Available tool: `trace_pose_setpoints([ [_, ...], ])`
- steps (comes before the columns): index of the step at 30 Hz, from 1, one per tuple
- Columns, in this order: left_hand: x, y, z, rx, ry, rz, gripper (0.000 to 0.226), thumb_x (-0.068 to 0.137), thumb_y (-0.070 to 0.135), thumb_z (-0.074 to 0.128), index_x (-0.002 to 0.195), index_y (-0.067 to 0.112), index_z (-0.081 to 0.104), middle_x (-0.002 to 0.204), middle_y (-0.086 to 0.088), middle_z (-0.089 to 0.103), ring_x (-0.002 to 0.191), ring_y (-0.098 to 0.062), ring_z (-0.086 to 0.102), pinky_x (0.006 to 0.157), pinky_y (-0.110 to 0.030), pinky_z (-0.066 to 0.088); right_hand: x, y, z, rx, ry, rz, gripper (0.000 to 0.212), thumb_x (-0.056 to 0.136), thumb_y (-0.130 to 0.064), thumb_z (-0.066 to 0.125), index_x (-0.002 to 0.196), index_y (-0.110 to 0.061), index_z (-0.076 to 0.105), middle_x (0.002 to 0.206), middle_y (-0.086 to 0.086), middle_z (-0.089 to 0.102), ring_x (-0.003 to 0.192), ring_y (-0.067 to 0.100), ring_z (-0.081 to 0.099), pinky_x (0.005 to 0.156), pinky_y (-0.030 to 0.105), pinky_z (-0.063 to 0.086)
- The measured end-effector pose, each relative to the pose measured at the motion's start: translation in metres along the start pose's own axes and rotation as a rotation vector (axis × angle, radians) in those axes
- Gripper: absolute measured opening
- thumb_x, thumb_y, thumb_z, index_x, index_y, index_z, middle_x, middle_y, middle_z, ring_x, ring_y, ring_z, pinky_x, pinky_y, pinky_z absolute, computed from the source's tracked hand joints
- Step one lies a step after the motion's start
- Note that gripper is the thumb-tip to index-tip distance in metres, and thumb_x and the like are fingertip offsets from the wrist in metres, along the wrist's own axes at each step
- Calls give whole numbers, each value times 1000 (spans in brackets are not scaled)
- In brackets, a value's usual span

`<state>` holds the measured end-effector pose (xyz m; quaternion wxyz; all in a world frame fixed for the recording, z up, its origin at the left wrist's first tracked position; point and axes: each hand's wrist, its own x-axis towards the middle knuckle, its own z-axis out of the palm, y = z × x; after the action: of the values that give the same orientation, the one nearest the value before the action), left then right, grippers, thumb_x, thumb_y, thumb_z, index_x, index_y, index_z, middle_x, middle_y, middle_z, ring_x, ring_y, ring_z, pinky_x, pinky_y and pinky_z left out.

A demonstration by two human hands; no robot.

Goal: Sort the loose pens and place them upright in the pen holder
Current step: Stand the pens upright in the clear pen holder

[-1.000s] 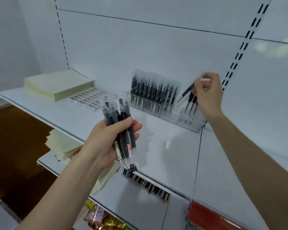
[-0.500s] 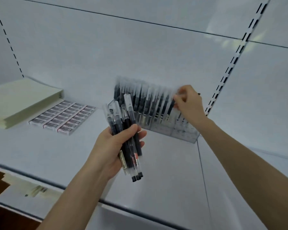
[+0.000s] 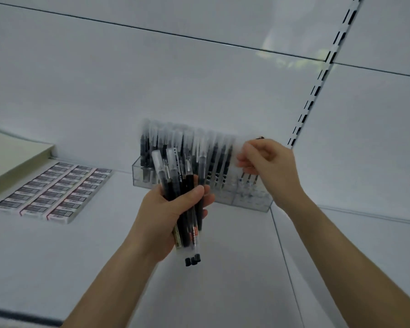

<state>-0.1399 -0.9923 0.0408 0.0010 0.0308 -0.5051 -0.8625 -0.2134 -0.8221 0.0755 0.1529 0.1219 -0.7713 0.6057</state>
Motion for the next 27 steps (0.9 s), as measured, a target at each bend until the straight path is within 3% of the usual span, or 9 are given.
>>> trace_pose_setpoints([
  [3, 8, -2, 7, 52, -64, 0, 22, 78, 3, 62, 100, 7, 63, 84, -7, 74, 76, -19, 72, 60, -26, 59, -14, -15, 2, 67, -177, 91, 11, 86, -23, 60, 89, -15, 66, 79, 1, 73, 73, 13, 70, 66, 22, 56],
  [6, 14, -4, 13, 108, -137, 21, 30, 74, 7, 65, 104, 9, 63, 90, -7, 74, 80, -20, 72, 62, -27, 59, -19, -23, 6, 54, -230, 89, 9, 82, -20, 65, 88, -13, 66, 74, -1, 72, 69, 11, 68, 65, 24, 55],
  [9, 20, -6, 13, 138, -149, 29, 28, 74, 9, 64, 103, 9, 64, 93, -10, 73, 84, -22, 71, 64, -28, 59, -16, -24, 0, 58, -173, 65, 5, 82, -10, 65, 80, -15, 64, 62, -4, 70, 59, 9, 66, 59, 21, 55],
  [12, 26, -4, 3, 110, -86, 7, 19, 77, 10, 62, 96, 7, 64, 88, -7, 74, 83, -18, 71, 66, -28, 59, -3, -21, -16, 93, 74, 53, 7, 84, -8, 64, 80, -14, 62, 60, -3, 69, 60, 10, 67, 61, 21, 56],
  [15, 28, -1, -8, 79, -46, -20, 10, 85, 10, 58, 94, 9, 62, 76, -3, 73, 77, -17, 72, 60, -30, 59, 14, -14, -24, -33, 269, -14, 8, 86, -10, 61, 82, -16, 58, 67, -1, 67, 66, 16, 67, 67, 28, 56],
  [18, 27, 1, -12, 52, -52, -36, 12, 86, 10, 56, 96, 7, 62, 67, -1, 71, 70, -15, 71, 54, -26, 57, 25, -6, -14, -202, 264, -58, 4, 87, -12, 59, 88, -16, 57, 77, 3, 65, 74, 21, 67, 74, 35, 56],
  [21, 24, 4, -14, 50, -57, -29, 11, 85, 8, 57, 94, 11, 61, 69, -2, 73, 67, -15, 71, 52, -24, 56, 31, 0, -2, -307, 202, -89, 3, 88, -14, 58, 91, -15, 57, 73, -2, 63, 71, 14, 65, 76, 35, 56],
  [27, 22, 6, -17, 71, -72, 1, 10, 82, 11, 58, 90, 14, 60, 72, -1, 74, 67, -13, 72, 55, -23, 57, 34, 21, 9, -461, 86, -52, 5, 89, -14, 57, 85, -14, 56, 80, 11, 65, 80, 28, 66, 76, 37, 54],
])
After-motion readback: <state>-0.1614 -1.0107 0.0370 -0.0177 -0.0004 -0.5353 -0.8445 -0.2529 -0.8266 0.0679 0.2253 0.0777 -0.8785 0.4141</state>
